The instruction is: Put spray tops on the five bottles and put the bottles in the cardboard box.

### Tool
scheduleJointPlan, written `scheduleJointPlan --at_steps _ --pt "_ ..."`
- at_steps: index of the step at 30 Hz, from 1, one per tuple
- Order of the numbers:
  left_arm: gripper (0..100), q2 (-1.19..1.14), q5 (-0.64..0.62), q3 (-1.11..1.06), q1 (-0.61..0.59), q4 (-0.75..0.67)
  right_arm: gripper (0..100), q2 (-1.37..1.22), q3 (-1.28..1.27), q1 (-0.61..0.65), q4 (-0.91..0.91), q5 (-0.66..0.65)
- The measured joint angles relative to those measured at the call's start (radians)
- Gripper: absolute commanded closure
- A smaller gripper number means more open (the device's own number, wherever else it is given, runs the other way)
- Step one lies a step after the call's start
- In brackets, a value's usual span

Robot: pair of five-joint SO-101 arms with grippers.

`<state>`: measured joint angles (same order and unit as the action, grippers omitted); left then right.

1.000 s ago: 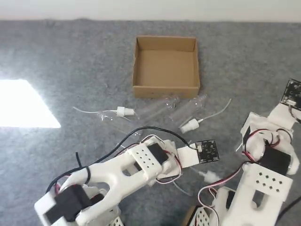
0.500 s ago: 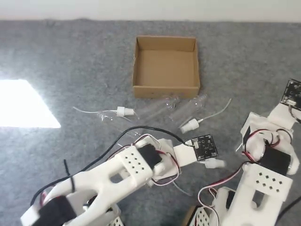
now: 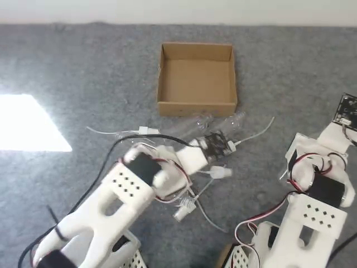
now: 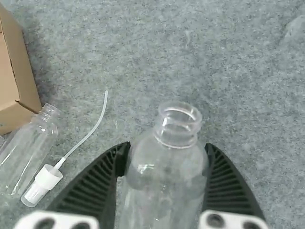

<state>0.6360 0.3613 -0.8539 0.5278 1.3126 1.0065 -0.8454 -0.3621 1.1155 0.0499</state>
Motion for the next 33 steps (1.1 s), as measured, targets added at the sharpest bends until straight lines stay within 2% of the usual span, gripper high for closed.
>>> scheduleJointPlan --at_steps 9,15,25,33 --pt "98 0.091 0.052 0.0 -0.147 0.081 84.8 0.0 0.0 0.0 0.0 0.0" --pt "81 0.109 0.057 0.0 -0.153 0.087 84.8 0.0 0.0 -0.003 0.0 0.0" --pt "81 0.104 0.031 0.094 -0.153 0.075 84.8 0.0 0.0 -0.003 -0.002 0.0" --pt "81 -0.239 0.041 0.273 -0.072 0.068 84.8 0.0 0.0 -0.003 -0.014 0.0"
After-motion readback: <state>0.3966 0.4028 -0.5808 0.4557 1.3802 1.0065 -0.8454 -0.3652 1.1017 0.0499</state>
